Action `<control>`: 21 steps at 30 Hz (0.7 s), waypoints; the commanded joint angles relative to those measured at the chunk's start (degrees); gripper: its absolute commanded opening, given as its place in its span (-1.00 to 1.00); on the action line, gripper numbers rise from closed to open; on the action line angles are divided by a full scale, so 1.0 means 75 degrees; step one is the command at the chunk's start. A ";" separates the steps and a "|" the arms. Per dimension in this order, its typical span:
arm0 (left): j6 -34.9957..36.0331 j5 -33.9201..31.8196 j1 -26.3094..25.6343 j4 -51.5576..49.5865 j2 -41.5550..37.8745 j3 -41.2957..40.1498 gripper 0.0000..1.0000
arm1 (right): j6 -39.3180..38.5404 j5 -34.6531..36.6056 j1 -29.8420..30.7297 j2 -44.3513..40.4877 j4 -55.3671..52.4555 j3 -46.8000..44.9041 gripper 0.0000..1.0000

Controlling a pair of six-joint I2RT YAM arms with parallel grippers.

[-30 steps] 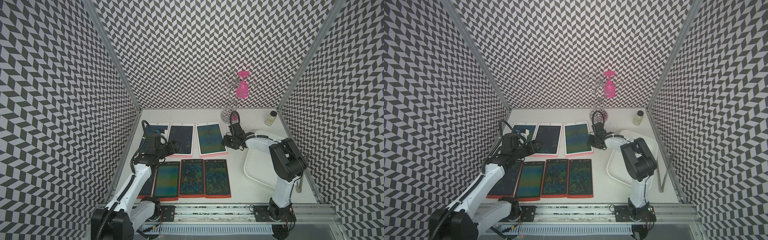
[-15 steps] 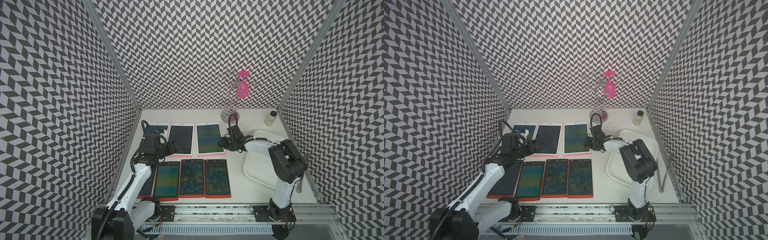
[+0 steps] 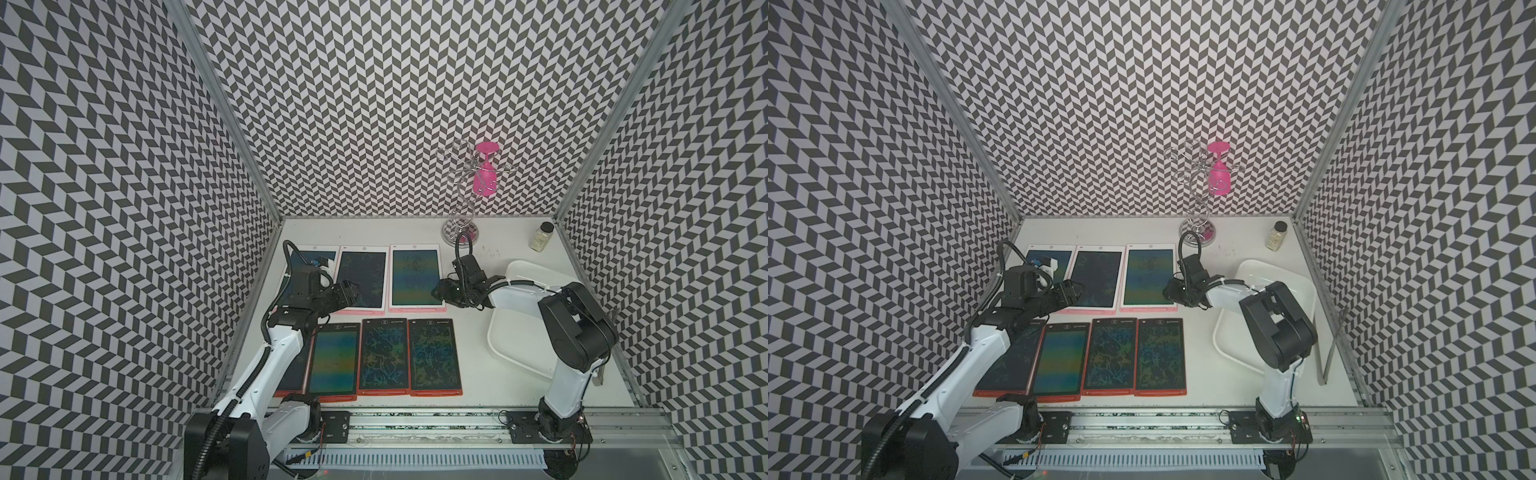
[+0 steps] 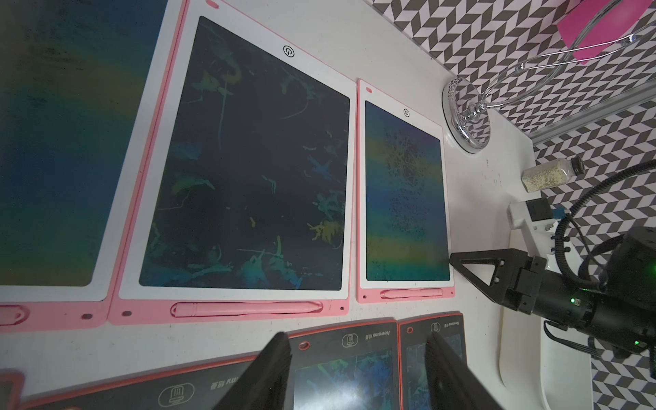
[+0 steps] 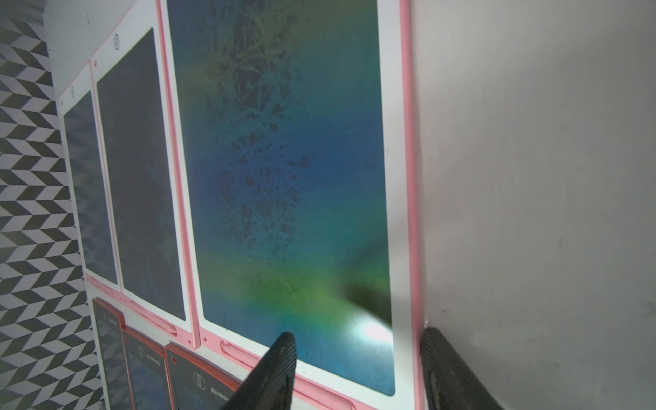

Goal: Take out the writing tablet from the storage box
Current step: Move the writing tablet to the center of the board.

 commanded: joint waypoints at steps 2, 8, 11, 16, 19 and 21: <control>-0.0022 0.0078 0.0067 0.0381 0.0066 0.0202 0.23 | 0.0202 -0.0189 0.0092 -0.0166 -0.0225 -0.0334 0.15; -0.0226 0.0026 0.0070 0.0787 0.0103 0.0051 0.23 | 0.0298 -0.0370 0.0210 -0.0403 -0.0099 -0.0602 0.15; -0.0299 -0.0038 0.0078 0.1057 0.0125 -0.0061 0.24 | 0.0339 -0.0408 0.0233 -0.0522 -0.0016 -0.0740 0.15; -0.0355 -0.0128 0.0086 0.1394 0.0204 -0.0283 0.25 | 0.0358 -0.0416 0.0299 -0.0596 -0.0101 -0.0821 0.15; -0.0343 -0.0323 0.0113 0.1705 0.0190 -0.0480 0.27 | 0.0328 -0.0196 0.0292 -0.0715 -0.0256 -0.0833 0.16; -0.0384 -0.0357 0.0156 0.1918 0.0171 -0.0622 0.27 | 0.0250 -0.0127 0.0292 -0.0807 -0.0367 -0.0804 0.16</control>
